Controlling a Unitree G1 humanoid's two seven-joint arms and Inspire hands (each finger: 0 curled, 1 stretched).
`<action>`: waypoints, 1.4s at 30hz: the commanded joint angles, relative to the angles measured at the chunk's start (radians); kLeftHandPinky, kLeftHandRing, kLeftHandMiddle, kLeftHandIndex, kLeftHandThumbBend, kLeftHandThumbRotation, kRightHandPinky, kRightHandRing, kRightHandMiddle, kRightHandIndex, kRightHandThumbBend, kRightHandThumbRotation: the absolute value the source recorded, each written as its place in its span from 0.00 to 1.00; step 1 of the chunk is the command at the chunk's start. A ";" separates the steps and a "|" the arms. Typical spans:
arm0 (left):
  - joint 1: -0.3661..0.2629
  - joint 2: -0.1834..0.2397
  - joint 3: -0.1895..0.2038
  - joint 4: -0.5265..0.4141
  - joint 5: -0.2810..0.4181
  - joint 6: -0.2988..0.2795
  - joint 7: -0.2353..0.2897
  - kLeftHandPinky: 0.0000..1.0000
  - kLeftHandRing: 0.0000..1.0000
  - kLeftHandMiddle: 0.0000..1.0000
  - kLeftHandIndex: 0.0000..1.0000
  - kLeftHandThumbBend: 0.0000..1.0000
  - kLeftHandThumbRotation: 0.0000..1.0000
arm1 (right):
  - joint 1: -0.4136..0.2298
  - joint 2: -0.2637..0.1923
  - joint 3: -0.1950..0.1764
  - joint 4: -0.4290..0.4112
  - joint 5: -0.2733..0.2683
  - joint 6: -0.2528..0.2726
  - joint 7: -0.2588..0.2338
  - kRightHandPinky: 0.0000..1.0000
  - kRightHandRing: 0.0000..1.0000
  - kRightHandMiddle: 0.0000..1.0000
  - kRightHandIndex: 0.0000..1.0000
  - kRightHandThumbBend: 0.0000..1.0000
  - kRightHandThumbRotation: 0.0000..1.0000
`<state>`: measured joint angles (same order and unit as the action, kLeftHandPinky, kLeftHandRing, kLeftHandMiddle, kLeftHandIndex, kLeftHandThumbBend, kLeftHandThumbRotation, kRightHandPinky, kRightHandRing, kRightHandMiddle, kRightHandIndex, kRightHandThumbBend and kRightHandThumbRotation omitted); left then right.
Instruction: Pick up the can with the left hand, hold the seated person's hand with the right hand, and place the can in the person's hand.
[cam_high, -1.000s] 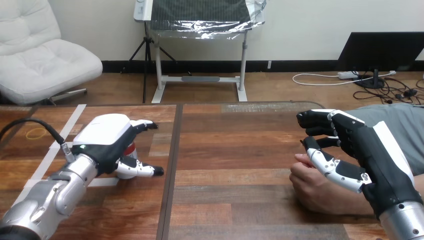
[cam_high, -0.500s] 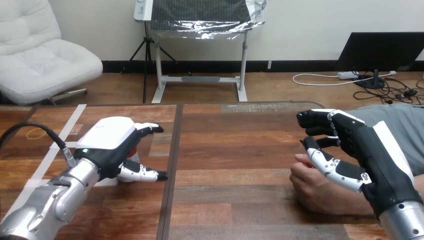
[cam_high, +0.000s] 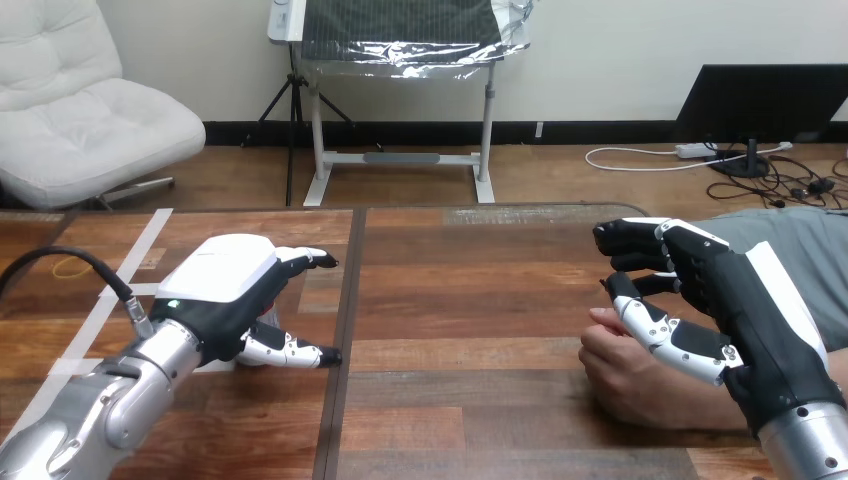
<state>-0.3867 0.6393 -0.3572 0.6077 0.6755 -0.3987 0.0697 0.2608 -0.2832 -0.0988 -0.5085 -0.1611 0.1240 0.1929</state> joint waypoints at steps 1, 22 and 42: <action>-0.008 0.033 0.042 -0.089 -0.019 -0.013 -0.007 0.80 0.82 0.84 0.84 0.75 0.47 | -0.079 -0.018 -0.007 -0.022 0.006 -0.009 0.004 0.69 0.75 0.75 0.72 0.30 0.00; 0.066 0.043 0.087 -0.228 -0.025 0.002 -0.059 0.79 0.81 0.84 0.84 0.75 0.46 | -0.085 -0.019 -0.008 -0.012 0.009 -0.015 0.007 0.68 0.74 0.75 0.72 0.30 0.00; 0.085 0.046 0.115 -0.253 -0.021 -0.012 -0.056 0.80 0.81 0.84 0.85 0.74 0.46 | -0.087 -0.020 -0.006 0.000 0.003 -0.027 0.012 0.67 0.74 0.75 0.72 0.30 0.00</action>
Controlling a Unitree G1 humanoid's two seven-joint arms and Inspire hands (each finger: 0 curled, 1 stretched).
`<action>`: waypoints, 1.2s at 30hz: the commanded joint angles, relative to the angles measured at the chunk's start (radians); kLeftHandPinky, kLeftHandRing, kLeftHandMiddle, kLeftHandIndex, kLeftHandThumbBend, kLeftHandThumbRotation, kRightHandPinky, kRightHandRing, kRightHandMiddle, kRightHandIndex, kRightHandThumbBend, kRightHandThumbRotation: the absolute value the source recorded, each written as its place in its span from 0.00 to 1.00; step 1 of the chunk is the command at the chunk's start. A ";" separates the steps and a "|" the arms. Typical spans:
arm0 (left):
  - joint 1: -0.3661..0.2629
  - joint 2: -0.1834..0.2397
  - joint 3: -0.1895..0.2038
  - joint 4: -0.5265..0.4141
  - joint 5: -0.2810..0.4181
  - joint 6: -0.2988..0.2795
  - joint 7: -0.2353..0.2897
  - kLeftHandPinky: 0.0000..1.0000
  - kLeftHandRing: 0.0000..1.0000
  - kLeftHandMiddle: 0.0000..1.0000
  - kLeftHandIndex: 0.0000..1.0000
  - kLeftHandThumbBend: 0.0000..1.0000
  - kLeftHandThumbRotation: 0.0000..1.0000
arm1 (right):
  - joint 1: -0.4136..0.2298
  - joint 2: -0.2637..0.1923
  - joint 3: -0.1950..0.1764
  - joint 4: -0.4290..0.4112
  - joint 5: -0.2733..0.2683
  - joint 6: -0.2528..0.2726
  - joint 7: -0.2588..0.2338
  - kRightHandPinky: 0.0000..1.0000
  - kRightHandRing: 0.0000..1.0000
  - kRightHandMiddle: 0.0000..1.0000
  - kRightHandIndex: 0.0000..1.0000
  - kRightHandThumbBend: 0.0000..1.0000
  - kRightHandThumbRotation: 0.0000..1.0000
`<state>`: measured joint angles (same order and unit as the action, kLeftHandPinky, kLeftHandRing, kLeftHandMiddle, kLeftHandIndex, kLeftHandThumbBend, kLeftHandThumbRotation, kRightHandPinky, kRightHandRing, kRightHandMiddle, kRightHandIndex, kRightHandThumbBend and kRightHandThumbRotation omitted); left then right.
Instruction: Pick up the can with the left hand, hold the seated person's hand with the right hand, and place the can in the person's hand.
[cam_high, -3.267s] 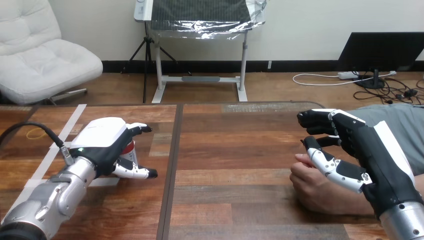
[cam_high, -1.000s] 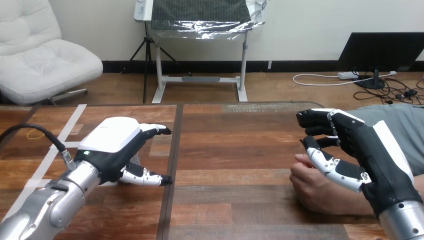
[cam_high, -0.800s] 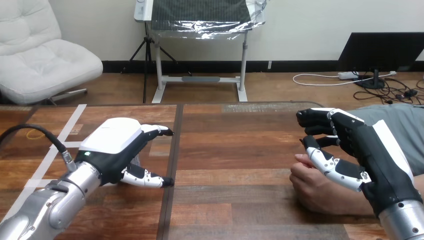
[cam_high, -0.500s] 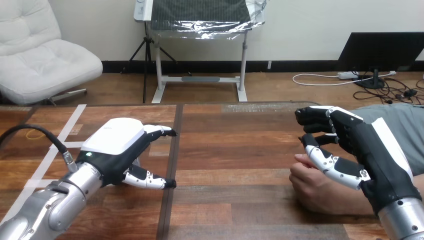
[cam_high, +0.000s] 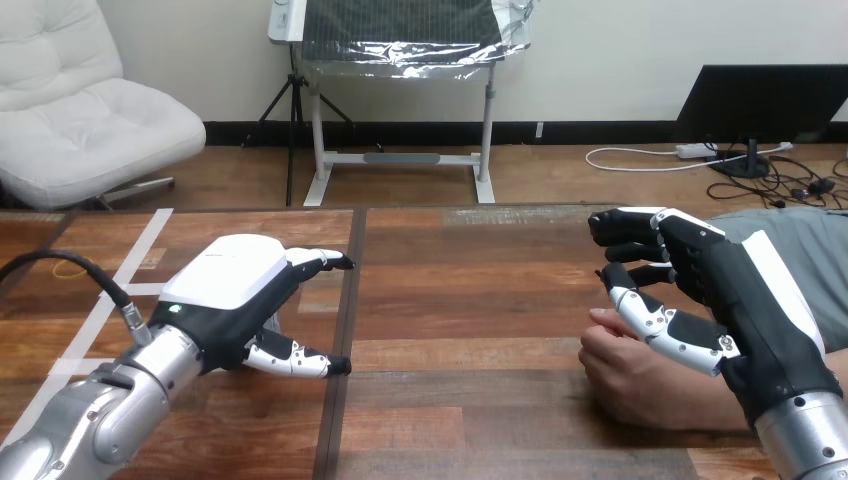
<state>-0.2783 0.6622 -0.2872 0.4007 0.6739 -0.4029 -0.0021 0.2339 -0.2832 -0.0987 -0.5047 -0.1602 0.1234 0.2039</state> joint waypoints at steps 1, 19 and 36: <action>-0.022 0.023 0.046 -0.047 -0.020 -0.008 0.017 0.80 0.81 0.84 0.85 0.74 0.46 | -0.060 -0.021 -0.006 -0.004 0.001 -0.025 0.001 0.67 0.74 0.75 0.72 0.30 0.00; -0.009 0.005 0.106 -0.051 -0.030 -0.033 0.106 0.81 0.85 0.88 0.87 0.74 0.40 | -0.056 -0.021 -0.004 -0.005 -0.005 -0.026 0.001 0.67 0.74 0.75 0.72 0.30 0.00; -0.008 -0.003 0.142 -0.049 -0.005 -0.032 0.217 0.83 0.87 0.90 0.89 0.77 0.38 | -0.054 -0.022 -0.006 -0.004 0.000 -0.030 0.007 0.65 0.72 0.75 0.73 0.30 0.00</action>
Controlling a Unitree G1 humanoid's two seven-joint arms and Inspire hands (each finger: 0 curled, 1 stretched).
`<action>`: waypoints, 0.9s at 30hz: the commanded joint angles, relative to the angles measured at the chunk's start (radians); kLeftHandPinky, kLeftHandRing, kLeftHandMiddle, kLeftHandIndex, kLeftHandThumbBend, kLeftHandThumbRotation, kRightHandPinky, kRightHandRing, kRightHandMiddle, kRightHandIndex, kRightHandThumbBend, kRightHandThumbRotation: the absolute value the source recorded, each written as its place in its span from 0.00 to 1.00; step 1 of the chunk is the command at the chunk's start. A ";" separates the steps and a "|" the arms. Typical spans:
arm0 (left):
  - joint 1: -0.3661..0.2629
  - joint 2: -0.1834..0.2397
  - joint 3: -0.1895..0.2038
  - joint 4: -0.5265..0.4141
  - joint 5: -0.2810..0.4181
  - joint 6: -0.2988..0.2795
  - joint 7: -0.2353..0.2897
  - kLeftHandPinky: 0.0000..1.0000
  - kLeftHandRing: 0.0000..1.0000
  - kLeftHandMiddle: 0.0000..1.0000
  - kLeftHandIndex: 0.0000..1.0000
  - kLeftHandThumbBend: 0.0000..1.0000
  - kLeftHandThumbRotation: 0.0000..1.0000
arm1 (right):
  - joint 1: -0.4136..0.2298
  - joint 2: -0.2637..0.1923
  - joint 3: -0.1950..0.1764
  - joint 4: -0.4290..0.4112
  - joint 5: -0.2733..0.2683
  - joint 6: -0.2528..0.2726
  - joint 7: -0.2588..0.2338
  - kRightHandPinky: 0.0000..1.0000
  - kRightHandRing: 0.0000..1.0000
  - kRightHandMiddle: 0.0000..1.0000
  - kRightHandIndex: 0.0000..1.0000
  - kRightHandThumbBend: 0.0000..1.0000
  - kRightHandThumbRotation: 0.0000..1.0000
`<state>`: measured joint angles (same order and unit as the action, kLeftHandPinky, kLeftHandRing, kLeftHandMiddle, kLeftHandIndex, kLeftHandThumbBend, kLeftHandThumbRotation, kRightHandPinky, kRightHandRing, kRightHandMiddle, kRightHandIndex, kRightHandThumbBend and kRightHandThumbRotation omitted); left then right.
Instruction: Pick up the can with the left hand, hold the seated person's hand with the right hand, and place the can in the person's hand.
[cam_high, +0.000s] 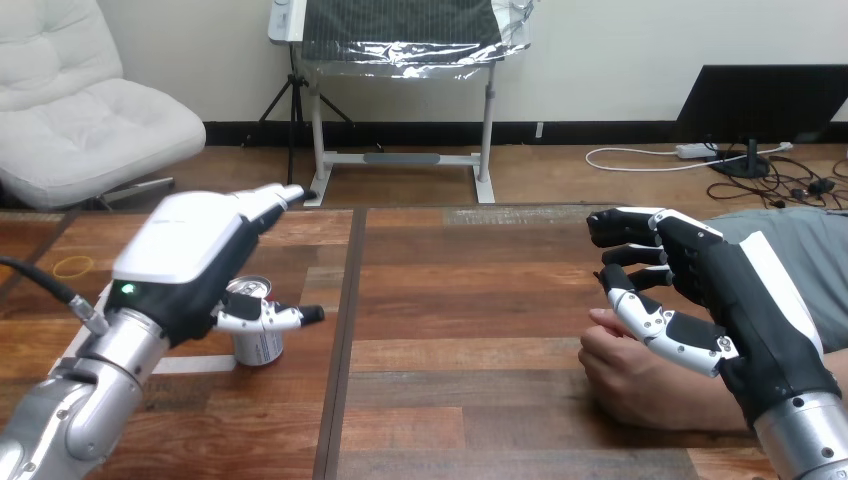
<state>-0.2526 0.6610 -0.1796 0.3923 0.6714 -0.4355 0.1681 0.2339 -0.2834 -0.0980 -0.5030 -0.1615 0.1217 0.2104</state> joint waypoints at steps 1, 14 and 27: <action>-0.035 -0.001 0.034 -0.040 0.000 0.003 0.052 0.83 0.88 0.90 0.89 0.77 0.38 | -0.054 -0.023 -0.006 -0.006 -0.001 -0.027 0.000 0.65 0.72 0.75 0.73 0.30 0.00; -0.074 -0.001 0.021 -0.007 0.018 0.040 0.067 0.85 0.88 0.90 0.89 0.76 0.40 | -0.054 -0.023 -0.006 -0.006 -0.004 -0.021 0.001 0.64 0.72 0.75 0.73 0.30 0.00; -0.143 -0.018 -0.006 0.103 -0.013 0.057 -0.016 0.83 0.86 0.89 0.87 0.78 0.37 | -0.056 -0.025 -0.007 -0.003 0.003 -0.023 0.007 0.64 0.72 0.74 0.73 0.31 0.00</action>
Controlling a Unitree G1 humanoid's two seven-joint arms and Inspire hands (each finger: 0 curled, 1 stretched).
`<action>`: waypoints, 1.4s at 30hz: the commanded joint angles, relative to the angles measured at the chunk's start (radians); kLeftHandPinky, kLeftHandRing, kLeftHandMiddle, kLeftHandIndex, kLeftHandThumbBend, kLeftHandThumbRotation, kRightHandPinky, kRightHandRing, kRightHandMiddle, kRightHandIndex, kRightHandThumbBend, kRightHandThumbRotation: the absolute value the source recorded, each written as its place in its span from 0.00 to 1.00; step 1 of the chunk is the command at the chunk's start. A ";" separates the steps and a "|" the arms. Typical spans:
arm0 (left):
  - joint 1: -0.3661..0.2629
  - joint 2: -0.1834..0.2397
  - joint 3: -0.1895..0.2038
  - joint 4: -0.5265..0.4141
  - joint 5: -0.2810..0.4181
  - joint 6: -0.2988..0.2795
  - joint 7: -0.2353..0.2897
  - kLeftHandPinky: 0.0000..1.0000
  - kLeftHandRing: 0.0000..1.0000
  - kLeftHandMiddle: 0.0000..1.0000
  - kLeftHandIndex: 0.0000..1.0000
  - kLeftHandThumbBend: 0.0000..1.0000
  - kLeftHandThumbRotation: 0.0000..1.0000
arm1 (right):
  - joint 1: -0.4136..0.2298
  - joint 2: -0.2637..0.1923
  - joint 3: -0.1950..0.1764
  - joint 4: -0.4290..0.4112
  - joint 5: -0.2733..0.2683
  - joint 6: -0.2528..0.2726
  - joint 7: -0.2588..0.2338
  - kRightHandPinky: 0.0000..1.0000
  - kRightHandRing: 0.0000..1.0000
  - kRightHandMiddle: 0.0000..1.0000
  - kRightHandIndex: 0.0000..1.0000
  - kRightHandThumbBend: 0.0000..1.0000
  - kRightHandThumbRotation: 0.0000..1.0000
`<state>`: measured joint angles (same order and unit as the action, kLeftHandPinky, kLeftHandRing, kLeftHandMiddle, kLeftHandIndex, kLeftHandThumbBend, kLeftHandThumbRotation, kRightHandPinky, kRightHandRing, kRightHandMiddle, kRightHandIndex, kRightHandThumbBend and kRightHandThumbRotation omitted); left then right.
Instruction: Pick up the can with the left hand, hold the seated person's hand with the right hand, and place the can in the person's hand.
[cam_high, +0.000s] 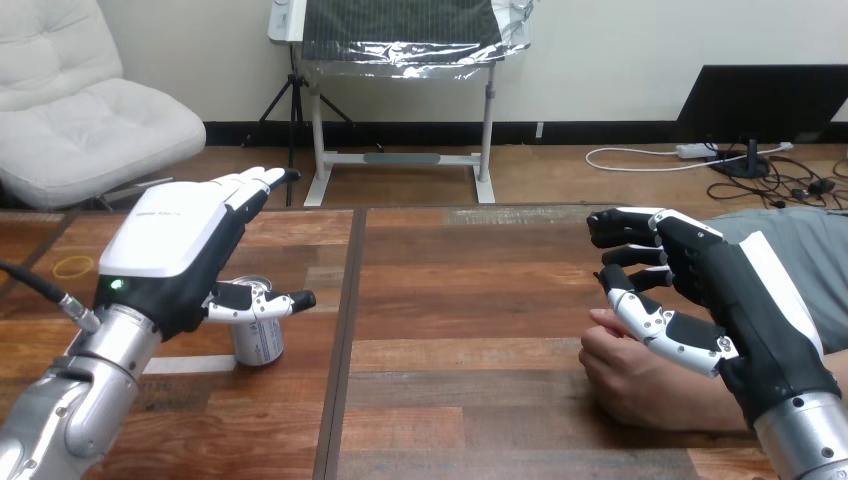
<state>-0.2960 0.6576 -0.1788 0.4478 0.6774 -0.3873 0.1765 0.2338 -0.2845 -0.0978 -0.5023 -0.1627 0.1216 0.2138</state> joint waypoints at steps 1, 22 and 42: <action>-0.105 -0.016 -0.010 0.057 -0.017 0.011 -0.029 0.83 0.86 0.89 0.87 0.78 0.37 | -0.056 -0.024 -0.008 -0.005 0.003 -0.022 0.004 0.64 0.72 0.74 0.73 0.31 0.00; -0.228 -0.078 -0.059 0.315 -0.017 0.022 -0.092 0.79 0.84 0.87 0.86 0.84 0.40 | -0.053 -0.043 -0.015 -0.018 0.003 -0.004 0.017 0.66 0.74 0.75 0.73 0.32 0.00; -0.355 -0.155 -0.158 0.583 0.056 0.026 0.072 0.82 0.85 0.88 0.86 0.84 0.40 | -0.059 -0.055 -0.023 -0.012 0.025 -0.011 0.031 0.67 0.75 0.75 0.73 0.32 0.00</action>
<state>-0.5333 0.5256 -0.3199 0.9896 0.7245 -0.3631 0.1892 0.2337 -0.3180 -0.0988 -0.5023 -0.1551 0.1239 0.2409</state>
